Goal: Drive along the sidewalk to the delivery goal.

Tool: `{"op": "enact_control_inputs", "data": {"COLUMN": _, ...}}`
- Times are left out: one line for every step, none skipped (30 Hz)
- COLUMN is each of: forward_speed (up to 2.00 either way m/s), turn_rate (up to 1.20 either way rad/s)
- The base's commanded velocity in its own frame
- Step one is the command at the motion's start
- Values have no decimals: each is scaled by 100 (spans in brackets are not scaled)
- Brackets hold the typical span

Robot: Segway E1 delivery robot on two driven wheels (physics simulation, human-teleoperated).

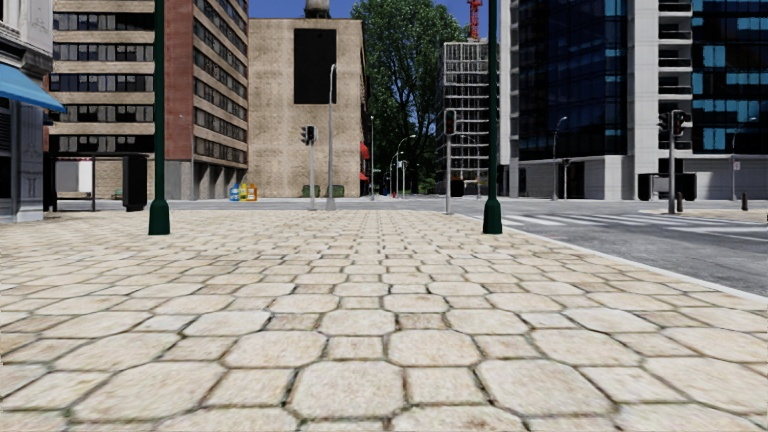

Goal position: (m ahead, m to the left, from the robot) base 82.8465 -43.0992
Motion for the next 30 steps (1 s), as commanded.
{"op": "enact_control_inputs", "data": {"forward_speed": 200, "turn_rate": 0}}
{"op": "enact_control_inputs", "data": {"forward_speed": 200, "turn_rate": 0}}
{"op": "enact_control_inputs", "data": {"forward_speed": 200, "turn_rate": 0}}
{"op": "enact_control_inputs", "data": {"forward_speed": 200, "turn_rate": 0}}
{"op": "enact_control_inputs", "data": {"forward_speed": 200, "turn_rate": 0}}
{"op": "enact_control_inputs", "data": {"forward_speed": 200, "turn_rate": 0}}
{"op": "enact_control_inputs", "data": {"forward_speed": 200, "turn_rate": 0}}
{"op": "enact_control_inputs", "data": {"forward_speed": 200, "turn_rate": 0}}
{"op": "enact_control_inputs", "data": {"forward_speed": 200, "turn_rate": 0}}
{"op": "enact_control_inputs", "data": {"forward_speed": 200, "turn_rate": 0}}
{"op": "enact_control_inputs", "data": {"forward_speed": 200, "turn_rate": 0}}
{"op": "enact_control_inputs", "data": {"forward_speed": 200, "turn_rate": 0}}
{"op": "enact_control_inputs", "data": {"forward_speed": 200, "turn_rate": 0}}
{"op": "enact_control_inputs", "data": {"forward_speed": 200, "turn_rate": 0}}
{"op": "enact_control_inputs", "data": {"forward_speed": 200, "turn_rate": 0}}
{"op": "enact_control_inputs", "data": {"forward_speed": 200, "turn_rate": 0}}
{"op": "enact_control_inputs", "data": {"forward_speed": 200, "turn_rate": 0}}
{"op": "enact_control_inputs", "data": {"forward_speed": 200, "turn_rate": 0}}
{"op": "enact_control_inputs", "data": {"forward_speed": 200, "turn_rate": 0}}
{"op": "enact_control_inputs", "data": {"forward_speed": 200, "turn_rate": 0}}
{"op": "enact_control_inputs", "data": {"forward_speed": 200, "turn_rate": 0}}
{"op": "enact_control_inputs", "data": {"forward_speed": 200, "turn_rate": 0}}
{"op": "enact_control_inputs", "data": {"forward_speed": 200, "turn_rate": 0}}
{"op": "enact_control_inputs", "data": {"forward_speed": 200, "turn_rate": 0}}
{"op": "enact_control_inputs", "data": {"forward_speed": 200, "turn_rate": 0}}
{"op": "enact_control_inputs", "data": {"forward_speed": 200, "turn_rate": 0}}
{"op": "enact_control_inputs", "data": {"forward_speed": 200, "turn_rate": 0}}
{"op": "enact_control_inputs", "data": {"forward_speed": 200, "turn_rate": 0}}
{"op": "enact_control_inputs", "data": {"forward_speed": 200, "turn_rate": 0}}
{"op": "enact_control_inputs", "data": {"forward_speed": 200, "turn_rate": 0}}
